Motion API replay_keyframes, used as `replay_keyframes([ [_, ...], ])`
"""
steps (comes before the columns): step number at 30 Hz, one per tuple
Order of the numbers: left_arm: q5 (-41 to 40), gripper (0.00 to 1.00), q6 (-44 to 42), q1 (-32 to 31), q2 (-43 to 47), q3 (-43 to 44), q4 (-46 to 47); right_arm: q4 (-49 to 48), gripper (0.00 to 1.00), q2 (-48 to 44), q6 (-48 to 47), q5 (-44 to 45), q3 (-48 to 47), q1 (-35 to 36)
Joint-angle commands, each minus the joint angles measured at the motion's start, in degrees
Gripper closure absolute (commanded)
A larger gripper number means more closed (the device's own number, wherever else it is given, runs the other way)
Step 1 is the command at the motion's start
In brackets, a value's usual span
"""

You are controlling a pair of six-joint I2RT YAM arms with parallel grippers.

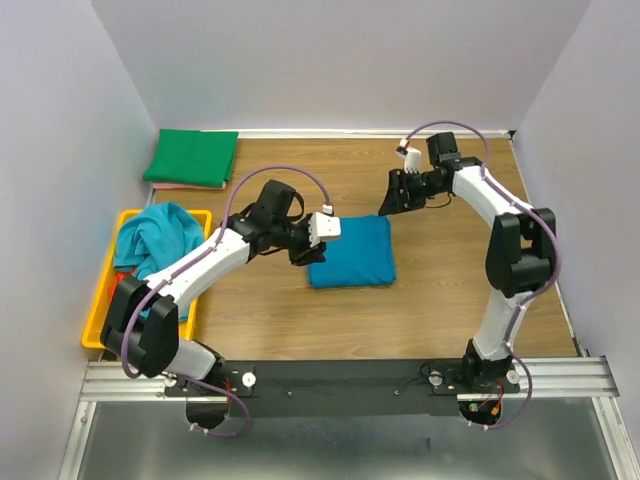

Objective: Fold and stack the t-shirts
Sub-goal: Fold the tshirt

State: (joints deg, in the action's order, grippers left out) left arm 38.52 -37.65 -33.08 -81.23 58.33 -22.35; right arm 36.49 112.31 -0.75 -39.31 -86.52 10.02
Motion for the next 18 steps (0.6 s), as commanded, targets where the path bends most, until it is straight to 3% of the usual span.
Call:
replay_keyframes([
  [1, 7.69, 0.53, 2.4, 3.46, -0.24, -0.15, -8.32, 8.15, 0.39, -7.36, -9.44, 0.99, 2.23, -0.18],
  [5, 15.34, 0.53, 10.03, 3.73, -1.91, -0.05, -5.52, 9.83, 0.54, -11.76, -8.13, -9.97, 6.43, -0.09],
  [6, 17.96, 0.53, 11.88, 3.73, -3.31, -0.4, -2.99, 9.83, 0.55, -12.11, -6.56, -15.65, 8.11, -0.09],
  [11, 25.01, 0.53, 25.66, 3.81, -10.42, -3.39, 6.68, 7.9, 0.57, -9.75, -3.39, -23.61, 17.43, 1.75],
  [18, 27.83, 0.53, 29.04, 7.75, -22.71, -2.87, 8.91, 6.58, 0.6, -1.31, -3.91, -18.72, 18.23, 2.02],
])
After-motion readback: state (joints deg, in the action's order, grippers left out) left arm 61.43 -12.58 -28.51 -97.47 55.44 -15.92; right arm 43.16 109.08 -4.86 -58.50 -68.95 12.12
